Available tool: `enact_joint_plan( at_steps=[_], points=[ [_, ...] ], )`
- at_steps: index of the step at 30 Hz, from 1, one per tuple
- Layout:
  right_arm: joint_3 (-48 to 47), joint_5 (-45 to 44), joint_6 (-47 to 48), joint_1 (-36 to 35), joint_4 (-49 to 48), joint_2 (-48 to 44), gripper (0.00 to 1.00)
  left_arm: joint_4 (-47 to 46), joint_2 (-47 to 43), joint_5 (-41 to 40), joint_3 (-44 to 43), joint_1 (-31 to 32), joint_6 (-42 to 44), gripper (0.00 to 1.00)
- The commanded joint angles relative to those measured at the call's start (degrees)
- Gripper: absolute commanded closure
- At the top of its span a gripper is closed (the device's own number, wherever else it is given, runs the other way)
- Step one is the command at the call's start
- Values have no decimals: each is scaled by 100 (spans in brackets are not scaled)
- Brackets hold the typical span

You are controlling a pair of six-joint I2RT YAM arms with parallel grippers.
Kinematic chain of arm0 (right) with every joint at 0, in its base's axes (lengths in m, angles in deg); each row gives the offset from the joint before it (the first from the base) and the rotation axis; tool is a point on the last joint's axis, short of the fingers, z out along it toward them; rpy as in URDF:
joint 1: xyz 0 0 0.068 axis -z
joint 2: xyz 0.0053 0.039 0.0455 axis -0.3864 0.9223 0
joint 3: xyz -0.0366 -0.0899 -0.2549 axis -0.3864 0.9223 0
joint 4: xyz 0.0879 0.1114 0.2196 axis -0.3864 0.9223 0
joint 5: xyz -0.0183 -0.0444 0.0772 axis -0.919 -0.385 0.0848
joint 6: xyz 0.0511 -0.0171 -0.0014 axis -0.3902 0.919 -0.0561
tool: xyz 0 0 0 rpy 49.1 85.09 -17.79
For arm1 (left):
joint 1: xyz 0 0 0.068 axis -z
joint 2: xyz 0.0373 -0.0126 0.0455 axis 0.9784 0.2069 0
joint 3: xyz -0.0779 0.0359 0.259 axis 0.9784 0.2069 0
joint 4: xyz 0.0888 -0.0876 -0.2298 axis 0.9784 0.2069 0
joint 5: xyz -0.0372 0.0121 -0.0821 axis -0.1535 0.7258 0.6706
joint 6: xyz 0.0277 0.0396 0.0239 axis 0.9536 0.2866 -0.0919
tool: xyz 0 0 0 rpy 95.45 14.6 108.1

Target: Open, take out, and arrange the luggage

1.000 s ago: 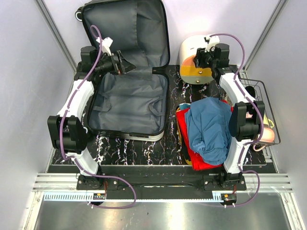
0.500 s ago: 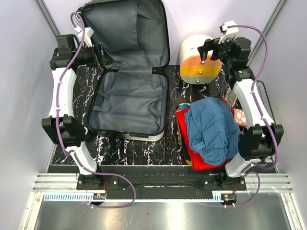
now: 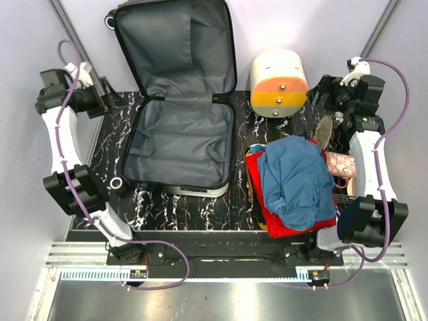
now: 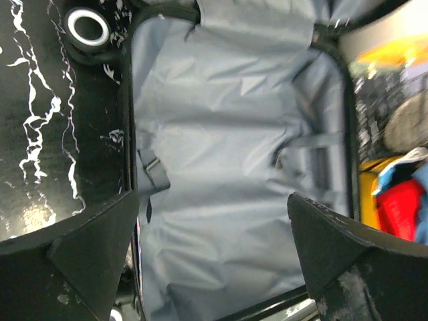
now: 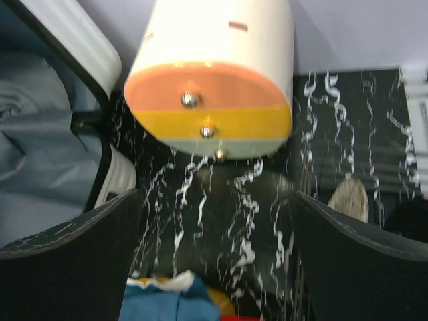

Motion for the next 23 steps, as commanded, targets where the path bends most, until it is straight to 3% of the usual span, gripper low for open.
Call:
enact_joint_plan(
  at_steps=[1, 7, 10, 16, 23],
  points=[
    [332, -128, 175, 162, 771, -705, 0, 492, -814, -1949, 550, 969, 1480, 1],
    [1026, -303, 615, 277, 1352, -1365, 0, -762, -2298, -2930, 2747, 1787, 1500, 1],
    [1203, -304, 606, 286, 1431, -1497, 0, -861, -2651, -3388, 3251, 2042, 1263, 1],
    [1423, 145, 1063, 286, 1195, -1436, 1, -905, -3187, -3600, 3735, 2078, 1121, 1],
    [1274, 469, 1055, 286, 1054, -1348, 0, -958, -3443, -3618, 3728, 2087, 1324, 1]
  ],
)
